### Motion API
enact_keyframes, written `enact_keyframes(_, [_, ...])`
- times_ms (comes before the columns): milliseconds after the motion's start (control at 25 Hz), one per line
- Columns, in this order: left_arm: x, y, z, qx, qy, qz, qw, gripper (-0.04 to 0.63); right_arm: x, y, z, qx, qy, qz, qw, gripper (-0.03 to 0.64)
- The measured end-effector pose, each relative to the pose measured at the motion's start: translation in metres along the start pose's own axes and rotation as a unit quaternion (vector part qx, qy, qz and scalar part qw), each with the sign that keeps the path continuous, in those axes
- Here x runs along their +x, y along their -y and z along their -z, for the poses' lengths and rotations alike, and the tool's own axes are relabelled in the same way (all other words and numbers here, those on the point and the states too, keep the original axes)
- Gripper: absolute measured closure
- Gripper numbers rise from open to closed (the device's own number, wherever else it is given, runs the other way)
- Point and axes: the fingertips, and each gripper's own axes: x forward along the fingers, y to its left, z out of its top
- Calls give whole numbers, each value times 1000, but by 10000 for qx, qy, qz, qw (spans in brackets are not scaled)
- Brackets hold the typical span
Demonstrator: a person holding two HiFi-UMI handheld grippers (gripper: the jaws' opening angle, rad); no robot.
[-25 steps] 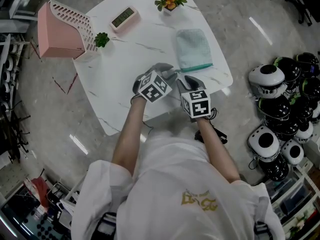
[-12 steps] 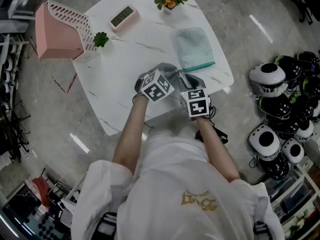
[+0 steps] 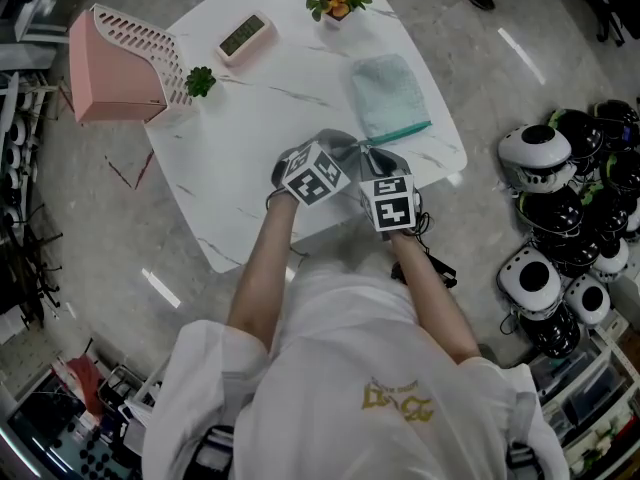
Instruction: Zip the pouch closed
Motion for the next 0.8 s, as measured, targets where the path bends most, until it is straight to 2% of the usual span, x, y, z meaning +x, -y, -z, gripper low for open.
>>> enact_keyframes(200, [2, 1, -2, 73, 13, -52, 10000, 530, -1, 4, 1, -70, -82, 192, 9998, 577])
enact_keyframes(440, [4, -4, -4, 62, 116, -200, 9997, 471, -1, 4, 2, -76, -127, 128, 9998, 598])
enact_keyframes(800, [5, 0, -4, 176, 62, -122, 9998, 547, 1, 4, 1, -293, -197, 97, 9993, 601])
